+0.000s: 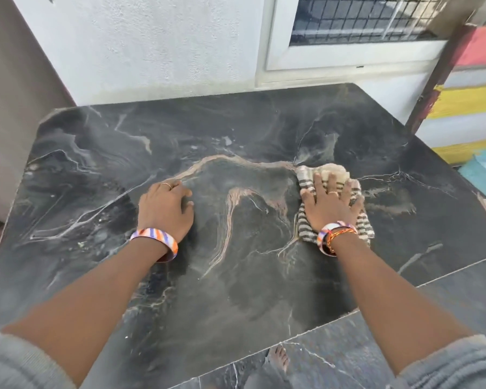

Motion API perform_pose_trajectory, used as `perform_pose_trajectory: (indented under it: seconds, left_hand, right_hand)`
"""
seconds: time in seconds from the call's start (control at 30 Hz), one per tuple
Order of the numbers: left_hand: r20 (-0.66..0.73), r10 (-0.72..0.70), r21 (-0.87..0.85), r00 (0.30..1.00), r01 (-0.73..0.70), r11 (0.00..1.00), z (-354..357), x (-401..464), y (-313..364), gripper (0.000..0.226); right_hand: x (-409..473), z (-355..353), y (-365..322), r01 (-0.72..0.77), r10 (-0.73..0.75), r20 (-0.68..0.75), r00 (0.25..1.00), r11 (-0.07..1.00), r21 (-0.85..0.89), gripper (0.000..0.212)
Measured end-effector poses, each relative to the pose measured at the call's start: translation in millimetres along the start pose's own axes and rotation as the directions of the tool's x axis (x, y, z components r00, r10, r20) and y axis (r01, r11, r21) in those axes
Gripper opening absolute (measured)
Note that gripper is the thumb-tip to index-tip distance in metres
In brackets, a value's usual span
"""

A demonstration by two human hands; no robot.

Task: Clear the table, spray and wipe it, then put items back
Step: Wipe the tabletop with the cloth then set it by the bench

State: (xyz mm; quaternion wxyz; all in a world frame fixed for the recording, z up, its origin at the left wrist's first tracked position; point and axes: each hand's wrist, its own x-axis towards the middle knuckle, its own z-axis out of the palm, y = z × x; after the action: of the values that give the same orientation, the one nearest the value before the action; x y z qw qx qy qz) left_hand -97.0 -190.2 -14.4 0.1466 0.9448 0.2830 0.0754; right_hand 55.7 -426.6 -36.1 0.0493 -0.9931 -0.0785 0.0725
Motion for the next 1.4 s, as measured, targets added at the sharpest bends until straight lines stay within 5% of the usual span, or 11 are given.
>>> perform_pose_trajectory:
  seconds: [0.17,0.27,0.37,0.47,0.63,0.83,1.0,1.1,1.23,1.33,1.4]
  left_hand:
    - [-0.046,-0.056,-0.036,0.997,0.054,0.998,0,26,6,0.041]
    - [-0.065,-0.084,-0.031,0.994,0.083,0.996,-6,43,10,0.041]
    - [-0.031,-0.090,0.000,0.995,0.090,0.996,-10,64,17,0.034]
    - [0.006,-0.123,0.037,0.992,0.122,0.992,-12,81,24,0.033]
    - [-0.013,-0.196,0.044,0.981,0.196,0.980,-6,100,24,0.032]
    - [-0.067,-0.265,0.081,0.962,0.270,0.959,-2,109,14,0.037]
    - [-0.100,-0.273,0.110,0.957,0.284,0.953,-5,102,-1,0.043]
    - [-0.107,-0.279,0.111,0.954,0.290,0.951,-11,95,-12,0.044]
    - [-0.153,-0.321,0.119,0.935,0.340,0.933,-23,89,-24,0.045]
    - [-0.175,-0.340,0.100,0.924,0.361,0.927,-29,92,-21,0.048]
    - [-0.175,-0.307,0.092,0.935,0.326,0.941,-30,97,-16,0.048]
  right_hand:
    - [-42,13,-106,0.554,-0.554,0.009,0.833,0.833,0.010,0.056]
    - [-54,18,-122,0.697,-0.698,0.035,0.715,0.716,0.028,0.053]
    - [-9,12,-93,0.580,-0.581,0.017,0.814,0.814,0.031,0.052]
    - [57,-2,-42,0.244,-0.244,-0.006,0.970,0.969,0.032,0.053]
    - [130,-18,1,-0.100,0.099,0.032,0.995,0.994,0.036,0.057]
    - [171,-20,-40,-0.049,0.049,0.003,0.999,0.998,0.028,0.058]
    - [180,-11,-115,0.233,-0.233,0.004,0.973,0.973,-0.001,0.056]
    - [162,-4,-167,0.492,-0.492,0.029,0.870,0.871,0.018,0.055]
    - [107,6,-214,0.840,-0.836,0.101,0.539,0.543,0.006,0.053]
    - [58,9,-205,0.949,-0.938,0.157,0.309,0.314,0.007,0.050]
    - [44,8,-180,0.964,-0.950,0.180,0.253,0.264,0.037,0.049]
